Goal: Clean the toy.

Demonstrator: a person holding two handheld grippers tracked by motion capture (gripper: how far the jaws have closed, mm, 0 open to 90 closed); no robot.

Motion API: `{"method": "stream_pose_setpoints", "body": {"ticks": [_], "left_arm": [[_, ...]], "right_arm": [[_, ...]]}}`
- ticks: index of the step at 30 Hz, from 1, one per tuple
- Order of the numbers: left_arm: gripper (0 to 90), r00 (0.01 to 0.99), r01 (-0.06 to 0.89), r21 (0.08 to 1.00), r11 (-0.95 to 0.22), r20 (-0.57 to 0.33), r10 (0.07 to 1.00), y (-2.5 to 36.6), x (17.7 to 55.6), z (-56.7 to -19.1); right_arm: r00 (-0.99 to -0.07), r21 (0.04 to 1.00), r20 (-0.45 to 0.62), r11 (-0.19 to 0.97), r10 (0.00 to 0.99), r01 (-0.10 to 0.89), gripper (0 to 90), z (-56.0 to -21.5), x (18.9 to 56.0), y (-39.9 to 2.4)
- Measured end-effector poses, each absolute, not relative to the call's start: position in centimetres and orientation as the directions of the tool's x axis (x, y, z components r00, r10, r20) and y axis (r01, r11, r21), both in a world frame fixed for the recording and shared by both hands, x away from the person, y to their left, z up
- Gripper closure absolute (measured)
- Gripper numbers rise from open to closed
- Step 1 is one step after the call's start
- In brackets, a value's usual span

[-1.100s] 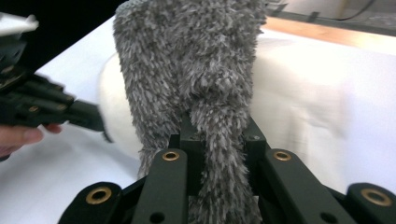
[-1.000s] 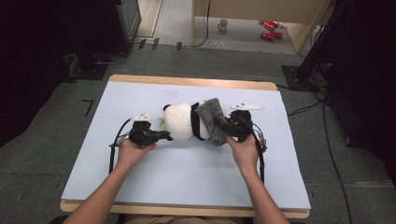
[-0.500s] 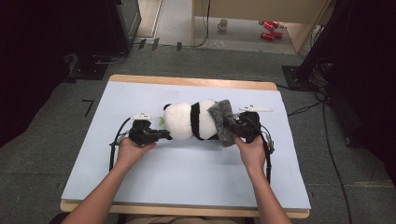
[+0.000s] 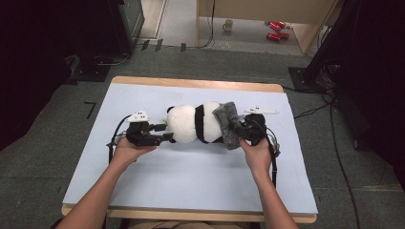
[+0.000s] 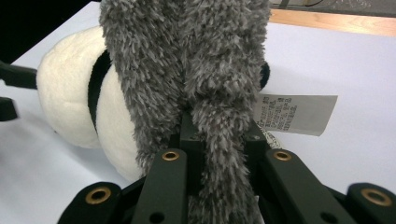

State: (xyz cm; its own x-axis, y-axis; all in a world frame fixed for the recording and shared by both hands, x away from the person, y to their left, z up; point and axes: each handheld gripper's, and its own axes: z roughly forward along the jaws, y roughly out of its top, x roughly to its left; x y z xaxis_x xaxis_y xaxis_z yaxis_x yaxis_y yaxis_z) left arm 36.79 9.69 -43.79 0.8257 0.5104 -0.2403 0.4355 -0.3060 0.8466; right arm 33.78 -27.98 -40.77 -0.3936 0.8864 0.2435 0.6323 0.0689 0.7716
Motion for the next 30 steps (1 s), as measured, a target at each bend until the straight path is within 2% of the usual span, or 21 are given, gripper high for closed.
{"method": "stream_pose_setpoints", "body": {"ticks": [5,12,19,23,27,30], "left_arm": [[35.7,0.847,0.422,0.849,-0.320,-0.243,0.472,9.1,37.5,-43.3],[27.0,0.863,0.386,0.843,-0.375,-0.187,0.469,7.2,37.9,-44.2],[26.4,0.849,0.403,0.824,-0.399,-0.174,0.498,6.5,38.6,-45.2],[26.6,0.838,0.363,0.826,-0.432,-0.087,0.539,5.4,38.6,-46.1],[38.7,0.823,0.339,0.841,-0.421,-0.049,0.566,5.0,38.5,-46.7],[55.5,0.812,0.336,0.839,-0.427,-0.029,0.583,5.0,38.2,-46.5]], "right_arm": [[-0.392,0.770,0.248,0.066,0.886,0.635,77.4,-40.8,33.9,-28.0],[-0.389,0.766,0.254,0.062,0.886,0.640,77.3,-40.8,34.3,-28.1],[-0.390,0.764,0.263,0.056,0.883,0.643,76.9,-41.0,35.2,-28.1],[-0.388,0.766,0.264,0.053,0.883,0.641,76.6,-41.0,35.3,-28.0],[-0.383,0.767,0.261,0.050,0.886,0.640,76.4,-41.0,35.3,-28.0],[-0.384,0.768,0.270,0.043,0.883,0.639,76.6,-41.0,35.2,-28.1]]}}
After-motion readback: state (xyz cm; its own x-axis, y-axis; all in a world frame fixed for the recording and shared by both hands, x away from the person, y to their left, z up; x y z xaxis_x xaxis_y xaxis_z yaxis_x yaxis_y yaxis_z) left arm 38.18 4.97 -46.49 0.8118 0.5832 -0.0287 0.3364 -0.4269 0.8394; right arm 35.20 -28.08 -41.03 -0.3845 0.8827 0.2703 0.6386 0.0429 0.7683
